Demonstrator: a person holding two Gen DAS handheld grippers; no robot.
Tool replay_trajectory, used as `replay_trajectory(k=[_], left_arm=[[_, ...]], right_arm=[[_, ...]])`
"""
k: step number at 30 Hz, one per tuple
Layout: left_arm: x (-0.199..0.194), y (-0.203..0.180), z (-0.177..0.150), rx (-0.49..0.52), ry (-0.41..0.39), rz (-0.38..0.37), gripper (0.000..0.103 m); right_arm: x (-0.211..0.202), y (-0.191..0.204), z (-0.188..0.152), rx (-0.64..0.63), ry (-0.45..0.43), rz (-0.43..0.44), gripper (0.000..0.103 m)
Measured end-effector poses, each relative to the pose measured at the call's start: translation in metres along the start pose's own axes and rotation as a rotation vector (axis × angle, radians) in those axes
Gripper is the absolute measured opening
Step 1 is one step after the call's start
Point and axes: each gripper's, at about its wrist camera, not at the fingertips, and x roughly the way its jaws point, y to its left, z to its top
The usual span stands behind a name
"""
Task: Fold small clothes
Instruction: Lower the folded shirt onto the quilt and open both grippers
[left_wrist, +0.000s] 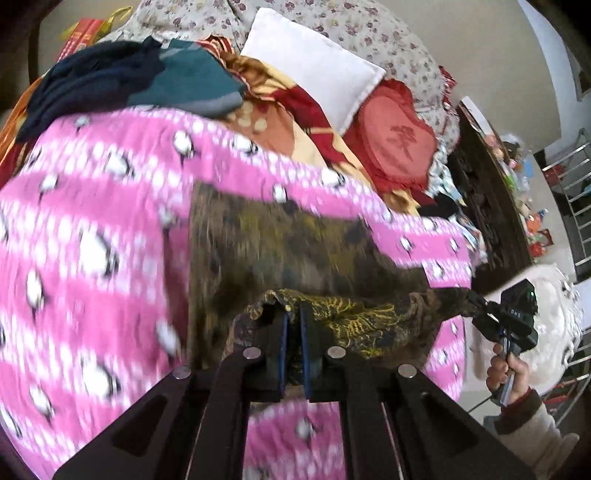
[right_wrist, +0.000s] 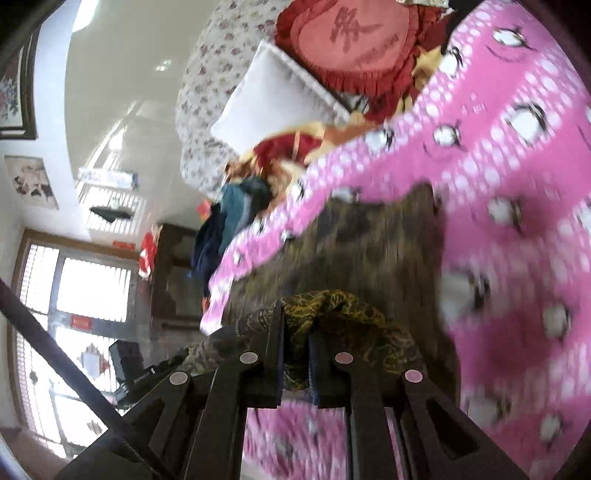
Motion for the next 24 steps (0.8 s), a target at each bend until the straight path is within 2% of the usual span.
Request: replay_trajectory(k=[4, 8, 10, 14, 16, 17, 19, 20, 21, 24], left_arm=[[0.029, 0.011, 0.047, -0.051, -0.012, 0.028, 0.002], [0.053, 0.026, 0.081, -0.109, -0.028, 0.101, 0.002], [0.067, 0.035, 0.088, -0.133, -0.013, 0.126, 0.002], [0.086, 0.04, 0.09, -0.113, 0.016, 0.186, 0.002], [0.086, 0.046, 0.09, -0.146, 0.021, 0.178, 0.003], [0.084, 0.05, 0.091, -0.164, 0.014, 0.183, 0.003], [0.075, 0.057, 0.094, -0.175, -0.009, 0.201, 0.003], [0.071, 0.061, 0.098, -0.178, -0.014, 0.21, 0.004], [0.067, 0.064, 0.1, -0.178, -0.017, 0.218, 0.008], [0.053, 0.061, 0.102, -0.15, -0.03, 0.221, 0.019]], right_arm=[[0.025, -0.014, 0.034, 0.049, -0.016, -0.028, 0.012], [0.049, -0.029, 0.06, 0.092, -0.025, -0.07, 0.011], [0.059, -0.036, 0.068, 0.116, -0.018, -0.088, 0.012], [0.081, -0.049, 0.082, 0.143, 0.015, -0.148, 0.012], [0.087, -0.058, 0.083, 0.188, 0.048, -0.196, 0.013], [0.085, -0.057, 0.082, 0.188, 0.046, -0.192, 0.013], [0.076, -0.046, 0.079, 0.145, 0.014, -0.207, 0.026], [0.07, -0.04, 0.078, 0.12, -0.005, -0.221, 0.047], [0.063, -0.031, 0.078, 0.083, -0.041, -0.225, 0.063], [0.05, -0.008, 0.082, 0.008, -0.071, -0.182, 0.064]])
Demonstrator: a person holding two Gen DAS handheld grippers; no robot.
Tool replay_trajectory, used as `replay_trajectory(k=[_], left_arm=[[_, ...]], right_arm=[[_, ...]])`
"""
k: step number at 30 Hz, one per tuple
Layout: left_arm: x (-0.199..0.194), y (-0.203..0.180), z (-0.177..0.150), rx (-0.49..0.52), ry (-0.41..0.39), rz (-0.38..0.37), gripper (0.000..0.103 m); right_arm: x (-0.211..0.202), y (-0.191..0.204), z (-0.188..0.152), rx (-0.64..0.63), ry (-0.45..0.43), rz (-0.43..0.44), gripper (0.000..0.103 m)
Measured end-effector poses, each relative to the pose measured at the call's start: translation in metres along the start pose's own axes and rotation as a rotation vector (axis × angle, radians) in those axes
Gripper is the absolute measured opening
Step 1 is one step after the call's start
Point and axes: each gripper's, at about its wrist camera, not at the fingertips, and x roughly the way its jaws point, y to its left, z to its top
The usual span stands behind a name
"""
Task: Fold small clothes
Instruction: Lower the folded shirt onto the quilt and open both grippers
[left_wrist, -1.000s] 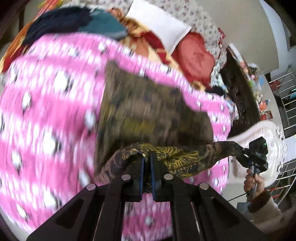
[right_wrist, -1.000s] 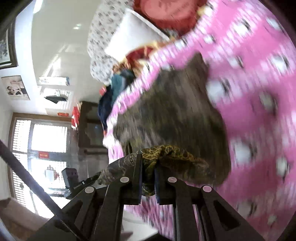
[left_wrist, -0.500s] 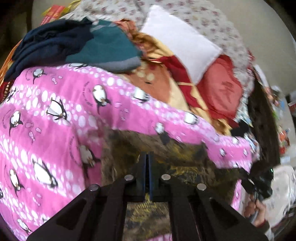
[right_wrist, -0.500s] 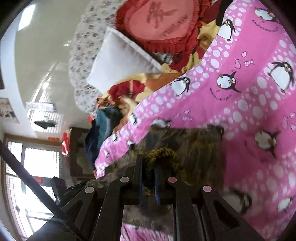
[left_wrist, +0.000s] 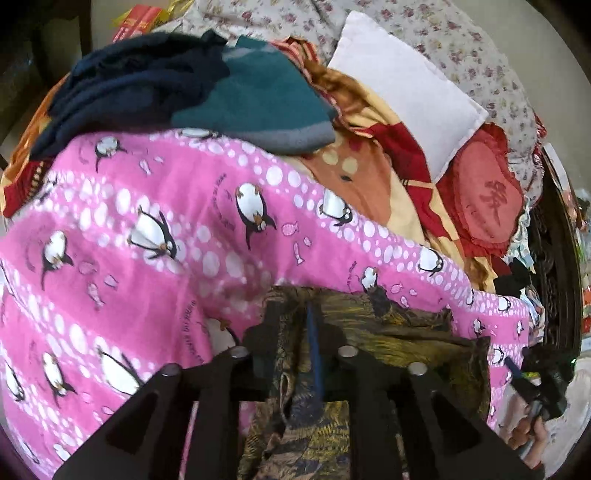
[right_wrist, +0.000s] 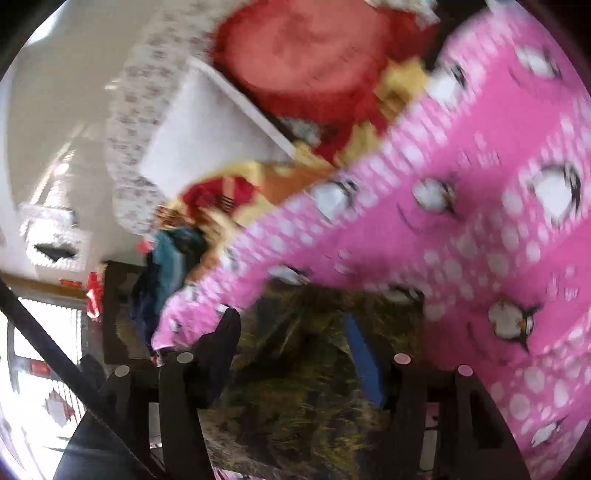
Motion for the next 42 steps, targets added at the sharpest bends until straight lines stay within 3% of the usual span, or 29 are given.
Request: replay_trajectory(k=[2, 3, 4, 7, 10, 12, 16, 20, 21, 23, 24, 25, 26, 27, 28, 31, 33, 34, 36, 41, 42], left_arm=[[-0.008, -0.007, -0.005, 0.042, -0.005, -0.006, 0.028], [-0.011, -0.012, -0.01, 0.066, -0.002, -0.008, 0.039], [-0.012, -0.016, -0.015, 0.083, 0.005, -0.01, 0.048], [-0.007, -0.027, -0.026, 0.116, 0.045, -0.03, 0.062], [0.0, -0.035, -0.038, 0.13, 0.058, -0.02, 0.077], [0.006, -0.043, -0.048, 0.157, 0.062, 0.002, 0.077], [0.019, -0.057, -0.061, 0.211, 0.062, 0.07, 0.077], [0.04, -0.072, -0.068, 0.297, 0.062, 0.186, 0.077], [0.043, -0.074, -0.068, 0.315, 0.055, 0.205, 0.077], [0.052, -0.075, -0.066, 0.319, 0.056, 0.226, 0.058], [0.057, -0.073, -0.063, 0.312, 0.073, 0.234, 0.028], [0.062, -0.07, -0.06, 0.299, 0.092, 0.249, 0.012], [0.064, -0.068, -0.057, 0.284, 0.098, 0.243, 0.01], [0.065, -0.064, -0.054, 0.265, 0.102, 0.224, 0.007], [0.064, -0.061, -0.05, 0.253, 0.104, 0.214, 0.006], [0.048, -0.051, -0.036, 0.21, 0.076, 0.164, 0.006], [0.038, -0.045, -0.025, 0.202, 0.031, 0.199, 0.005], [0.038, -0.041, -0.021, 0.198, 0.026, 0.212, 0.005], [0.05, -0.028, -0.016, 0.152, 0.101, 0.156, 0.005], [0.06, -0.015, -0.023, 0.126, 0.12, 0.186, 0.009], [0.055, -0.013, -0.023, 0.111, 0.112, 0.186, 0.018]], right_arm=[[-0.004, 0.018, -0.005, -0.052, 0.021, 0.079, 0.064], [0.0, 0.025, -0.009, -0.076, 0.045, 0.09, 0.064], [0.007, 0.034, -0.017, -0.118, 0.089, 0.065, 0.064], [0.023, 0.047, -0.036, -0.225, 0.135, -0.049, 0.064], [0.025, 0.037, -0.039, -0.183, 0.119, -0.096, 0.064], [0.021, 0.025, -0.039, -0.125, 0.104, -0.086, 0.064], [0.012, 0.015, -0.039, -0.127, 0.064, -0.204, 0.065], [0.014, 0.008, -0.037, -0.153, 0.056, -0.315, 0.068], [0.015, 0.006, -0.037, -0.153, 0.06, -0.314, 0.068], [0.027, 0.003, -0.034, -0.164, 0.078, -0.307, 0.068], [0.033, 0.003, -0.034, -0.174, 0.089, -0.31, 0.068], [0.043, 0.002, -0.032, -0.194, 0.112, -0.32, 0.067], [0.051, 0.002, -0.03, -0.211, 0.125, -0.339, 0.054], [0.055, 0.002, -0.029, -0.22, 0.129, -0.361, 0.019], [0.058, 0.001, -0.026, -0.224, 0.13, -0.382, 0.005], [0.04, 0.005, -0.017, -0.218, 0.052, -0.361, 0.006], [0.031, 0.008, -0.013, -0.233, 0.016, -0.362, 0.006], [0.031, 0.007, -0.01, -0.24, 0.013, -0.375, 0.006], [0.036, 0.0, -0.008, -0.229, 0.022, -0.393, 0.005], [0.059, -0.029, -0.015, -0.168, 0.083, -0.438, 0.006], [0.057, -0.03, -0.016, -0.152, 0.082, -0.431, 0.007]])
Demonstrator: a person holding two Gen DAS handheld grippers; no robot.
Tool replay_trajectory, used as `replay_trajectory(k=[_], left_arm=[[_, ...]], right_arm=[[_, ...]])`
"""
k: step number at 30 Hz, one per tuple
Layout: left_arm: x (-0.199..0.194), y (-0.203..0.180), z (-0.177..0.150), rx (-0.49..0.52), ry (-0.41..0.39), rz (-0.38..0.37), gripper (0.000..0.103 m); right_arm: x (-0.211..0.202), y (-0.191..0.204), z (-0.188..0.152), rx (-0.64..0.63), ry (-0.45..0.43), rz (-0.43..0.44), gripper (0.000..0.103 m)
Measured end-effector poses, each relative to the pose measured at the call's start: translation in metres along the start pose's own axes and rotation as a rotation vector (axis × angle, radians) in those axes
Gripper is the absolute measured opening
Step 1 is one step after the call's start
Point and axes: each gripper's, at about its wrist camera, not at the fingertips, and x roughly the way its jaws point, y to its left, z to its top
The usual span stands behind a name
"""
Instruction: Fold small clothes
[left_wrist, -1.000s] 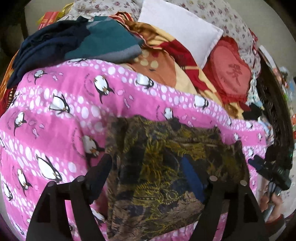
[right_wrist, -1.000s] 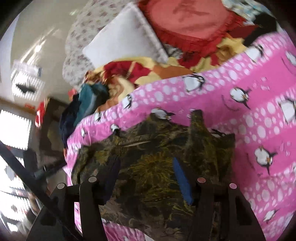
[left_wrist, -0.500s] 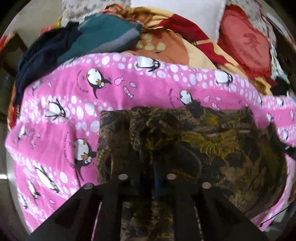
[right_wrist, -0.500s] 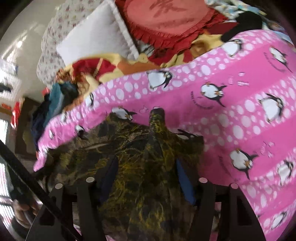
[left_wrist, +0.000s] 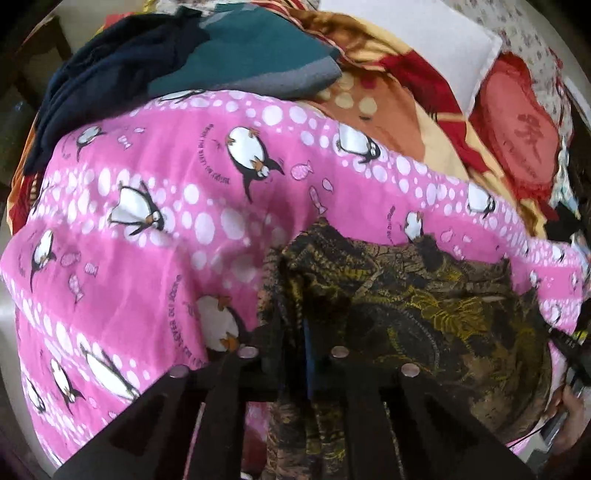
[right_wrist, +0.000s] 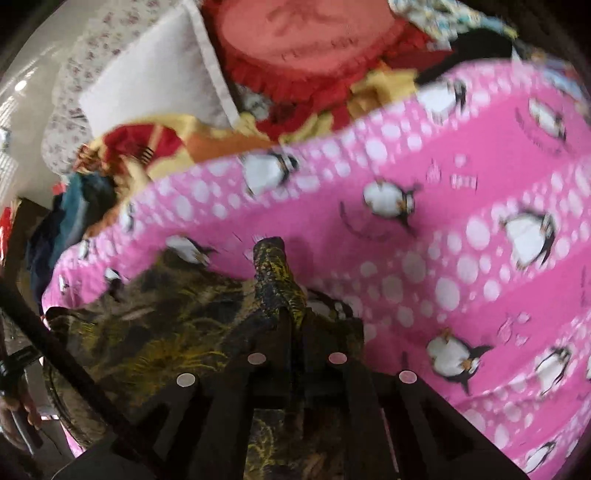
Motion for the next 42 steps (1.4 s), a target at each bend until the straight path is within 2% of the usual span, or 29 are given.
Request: replay_trajectory(k=[1, 2, 4, 5, 6, 7, 11, 14, 15, 16, 17, 18, 19, 20, 21, 23, 26, 28, 32, 35, 37, 38, 39, 40, 42], left_arm=[[-0.005, 0.003, 0.0, -0.007, -0.004, 0.001, 0.031], [-0.012, 0.005, -0.002, -0.01, -0.015, -0.003, 0.036], [-0.029, 0.006, -0.01, 0.005, -0.044, -0.022, 0.045], [-0.041, 0.007, -0.017, 0.025, -0.06, -0.031, 0.047], [-0.048, 0.006, -0.024, 0.038, -0.069, -0.036, 0.054], [-0.057, 0.006, -0.033, 0.047, -0.077, -0.043, 0.061], [-0.073, 0.009, -0.074, 0.031, -0.069, -0.115, 0.072], [-0.064, 0.007, -0.108, 0.026, -0.041, -0.111, 0.073], [-0.057, 0.005, -0.117, 0.033, -0.025, -0.1, 0.073], [-0.05, 0.003, -0.122, 0.035, -0.007, -0.092, 0.073], [-0.043, 0.002, -0.13, 0.037, 0.011, -0.093, 0.071], [-0.041, 0.003, -0.135, 0.038, 0.017, -0.102, 0.052], [-0.037, 0.003, -0.138, 0.038, 0.028, -0.105, 0.019], [-0.032, 0.004, -0.14, 0.029, 0.051, -0.099, 0.009], [-0.03, 0.008, -0.141, 0.008, 0.061, -0.111, 0.007], [-0.032, 0.015, -0.142, -0.026, 0.052, -0.142, 0.007], [-0.035, 0.022, -0.145, -0.032, 0.034, -0.138, 0.007], [-0.03, 0.028, -0.149, -0.036, 0.049, -0.139, 0.007], [-0.024, 0.037, -0.155, -0.083, 0.093, -0.137, 0.008], [-0.052, 0.028, -0.154, -0.019, 0.047, -0.091, 0.009], [-0.07, 0.02, -0.149, 0.033, 0.0, -0.051, 0.014], [-0.078, 0.016, -0.146, 0.05, -0.022, -0.057, 0.019], [-0.085, 0.013, -0.141, 0.061, -0.044, -0.065, 0.031], [-0.089, 0.009, -0.136, 0.071, -0.064, -0.068, 0.045], [-0.09, -0.003, -0.119, 0.099, -0.086, -0.074, 0.051]], right_arm=[[-0.008, -0.003, -0.001, 0.026, -0.013, 0.024, 0.007], [-0.019, -0.005, -0.003, 0.049, -0.026, 0.06, 0.009], [-0.04, -0.008, -0.01, 0.069, -0.038, 0.107, 0.024], [-0.053, -0.008, -0.018, 0.069, -0.038, 0.132, 0.045], [-0.062, -0.007, -0.025, 0.062, -0.036, 0.152, 0.062], [-0.072, -0.005, -0.036, 0.049, -0.031, 0.168, 0.065], [-0.093, 0.004, -0.081, 0.0, 0.017, 0.171, 0.064], [-0.088, 0.005, -0.104, -0.015, 0.044, 0.183, 0.064], [-0.084, 0.006, -0.108, -0.033, 0.053, 0.169, 0.059], [-0.08, 0.009, -0.111, -0.059, 0.066, 0.139, 0.043], [-0.08, 0.009, -0.113, -0.069, 0.062, 0.127, 0.007], [-0.083, 0.007, -0.114, -0.065, 0.048, 0.129, 0.005], [-0.092, 0.005, -0.115, -0.061, 0.019, 0.129, 0.005], [-0.101, 0.002, -0.116, -0.065, 0.002, 0.116, 0.005], [-0.107, 0.001, -0.117, -0.072, -0.004, 0.103, 0.005], [-0.114, -0.005, -0.119, -0.08, -0.008, 0.076, 0.005], [-0.109, -0.017, -0.12, -0.077, 0.008, 0.04, 0.004], [-0.099, -0.018, -0.122, -0.111, 0.01, -0.025, 0.004], [-0.068, -0.029, -0.126, -0.035, 0.096, -0.017, 0.004], [-0.086, -0.028, -0.123, 0.003, 0.079, 0.005, 0.006], [-0.107, -0.02, -0.119, -0.012, 0.046, -0.001, 0.017], [-0.116, -0.015, -0.116, -0.023, 0.029, 0.002, 0.033], [-0.121, -0.01, -0.115, -0.03, 0.017, 0.015, 0.05], [-0.125, -0.002, -0.112, -0.038, 0.002, 0.045, 0.053], [-0.125, 0.014, -0.105, -0.056, -0.012, 0.095, 0.054]])
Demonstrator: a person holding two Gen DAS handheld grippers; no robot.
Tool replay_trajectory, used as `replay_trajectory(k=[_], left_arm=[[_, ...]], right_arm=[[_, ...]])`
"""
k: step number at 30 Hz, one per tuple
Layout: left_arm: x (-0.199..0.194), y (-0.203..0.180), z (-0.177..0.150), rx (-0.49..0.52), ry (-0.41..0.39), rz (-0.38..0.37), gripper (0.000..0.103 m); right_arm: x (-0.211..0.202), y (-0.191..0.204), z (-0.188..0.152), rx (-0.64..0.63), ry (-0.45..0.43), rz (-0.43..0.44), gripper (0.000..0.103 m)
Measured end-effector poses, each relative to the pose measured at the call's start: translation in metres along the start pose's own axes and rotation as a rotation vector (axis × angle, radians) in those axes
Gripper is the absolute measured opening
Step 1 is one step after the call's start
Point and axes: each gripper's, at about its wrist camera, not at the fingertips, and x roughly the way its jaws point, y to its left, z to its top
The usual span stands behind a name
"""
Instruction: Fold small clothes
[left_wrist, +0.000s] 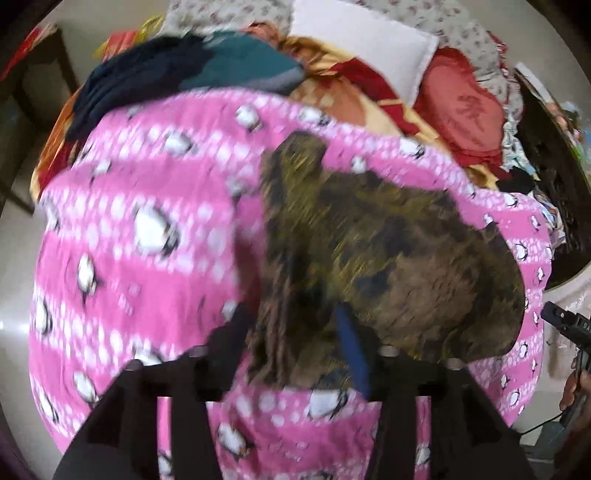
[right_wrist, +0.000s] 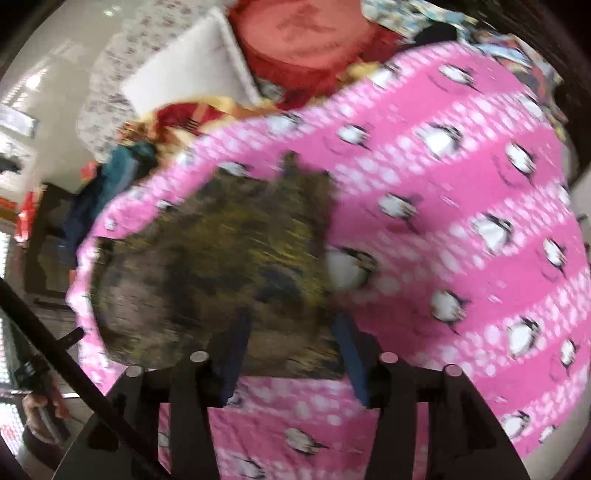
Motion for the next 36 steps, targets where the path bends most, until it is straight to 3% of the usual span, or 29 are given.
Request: replay_trajectory(k=[5, 9, 13, 17, 20, 23, 26, 29, 33, 36], left_arm=[[0.027, -0.027, 0.047, 0.05, -0.031, 0.017, 0.051], [0.061, -0.018, 0.08, 0.013, 0.005, 0.054, 0.051], [0.093, 0.011, 0.098, -0.024, 0.065, 0.156, 0.051], [0.107, 0.033, 0.104, -0.052, 0.089, 0.145, 0.061], [0.1, 0.031, 0.104, -0.043, 0.08, 0.145, 0.061], [0.082, 0.031, 0.102, -0.059, 0.051, 0.085, 0.061], [0.062, 0.032, 0.095, -0.076, 0.032, 0.034, 0.061], [0.043, 0.032, 0.084, -0.101, 0.017, 0.006, 0.062], [0.023, 0.035, 0.054, -0.138, -0.008, -0.021, 0.076], [0.017, 0.033, 0.025, -0.138, -0.024, -0.017, 0.078]], right_arm=[[0.041, 0.041, 0.031, -0.068, -0.025, 0.02, 0.054], [0.076, 0.052, 0.055, -0.08, -0.014, 0.016, 0.053], [0.114, 0.041, 0.073, -0.08, 0.054, -0.053, 0.053], [0.136, 0.023, 0.09, -0.098, 0.059, -0.161, 0.051], [0.141, 0.021, 0.101, -0.078, 0.081, -0.177, 0.051], [0.123, 0.038, 0.102, -0.096, 0.042, -0.076, 0.052], [0.117, 0.075, 0.093, -0.204, 0.061, 0.001, 0.061], [0.123, 0.108, 0.082, -0.297, 0.089, 0.021, 0.062], [0.13, 0.131, 0.06, -0.306, 0.115, 0.101, 0.062], [0.129, 0.145, 0.042, -0.322, 0.09, 0.103, 0.062]])
